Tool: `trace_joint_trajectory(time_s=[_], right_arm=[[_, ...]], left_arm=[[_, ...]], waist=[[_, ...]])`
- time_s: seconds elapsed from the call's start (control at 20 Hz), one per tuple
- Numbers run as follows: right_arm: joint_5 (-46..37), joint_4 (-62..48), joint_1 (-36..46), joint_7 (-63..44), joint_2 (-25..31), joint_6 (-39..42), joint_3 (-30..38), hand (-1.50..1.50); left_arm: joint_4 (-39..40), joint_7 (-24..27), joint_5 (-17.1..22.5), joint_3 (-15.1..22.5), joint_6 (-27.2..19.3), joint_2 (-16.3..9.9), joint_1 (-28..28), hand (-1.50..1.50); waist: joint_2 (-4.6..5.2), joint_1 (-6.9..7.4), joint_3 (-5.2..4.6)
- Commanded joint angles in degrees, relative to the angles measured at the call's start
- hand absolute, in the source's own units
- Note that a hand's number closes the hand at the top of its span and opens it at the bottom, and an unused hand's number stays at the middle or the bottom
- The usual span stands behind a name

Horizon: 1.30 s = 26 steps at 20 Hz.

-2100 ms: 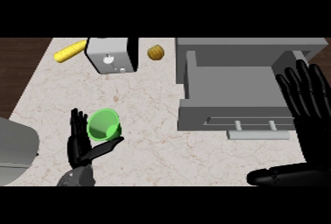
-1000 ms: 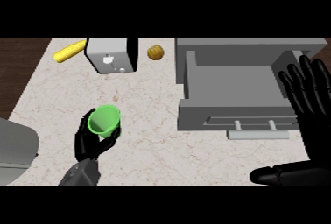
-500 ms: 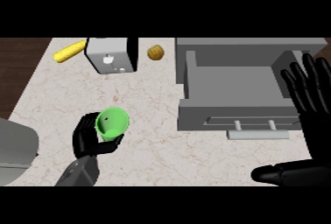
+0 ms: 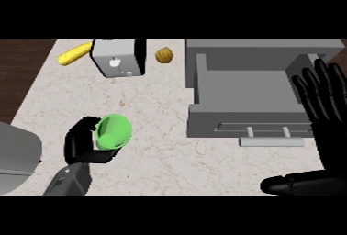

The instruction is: Pick up the cup, place it into the drawer and close the drawer

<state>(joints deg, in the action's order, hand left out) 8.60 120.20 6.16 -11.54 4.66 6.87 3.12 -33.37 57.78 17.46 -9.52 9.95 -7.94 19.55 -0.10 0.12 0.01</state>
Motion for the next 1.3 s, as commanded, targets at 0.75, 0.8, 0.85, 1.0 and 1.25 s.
trace_joint_trajectory(time_s=[0.75, 0.8, 0.85, 1.0, 1.25], right_arm=[[1.0, 1.4, -3.8, 0.7, 0.2, 1.2, 0.7, -1.50], [-3.0, -1.4, -1.0, 1.8, -1.1, -1.3, -0.6, -1.50], [0.7, -1.7, -0.1, 1.1, 1.2, 1.1, 1.9, -1.50], [0.7, 1.5, -6.8, 3.5, 0.2, 2.7, 0.6, -1.50], [0.0, -1.7, -2.9, 4.6, 0.6, 2.3, 1.5, -1.50]], left_arm=[[-44.1, -30.5, 1.0, 11.6, -7.2, 5.4, -0.4, 1.50], [-47.1, -35.8, 2.5, 11.3, -8.9, 5.3, 2.1, 1.50], [-50.4, -36.5, 2.1, 11.4, -8.9, 4.3, 0.5, 1.50], [-52.8, -43.7, 2.3, 11.0, -12.2, 4.0, 6.9, 1.50], [-49.0, -46.7, -1.8, 11.2, -18.1, 6.3, 16.2, 1.50]], waist=[[-0.04, -0.10, 0.02], [-0.07, 0.21, 0.04], [-0.04, 0.15, 0.03], [-0.09, -0.27, 0.04], [0.06, -0.36, 0.02]])
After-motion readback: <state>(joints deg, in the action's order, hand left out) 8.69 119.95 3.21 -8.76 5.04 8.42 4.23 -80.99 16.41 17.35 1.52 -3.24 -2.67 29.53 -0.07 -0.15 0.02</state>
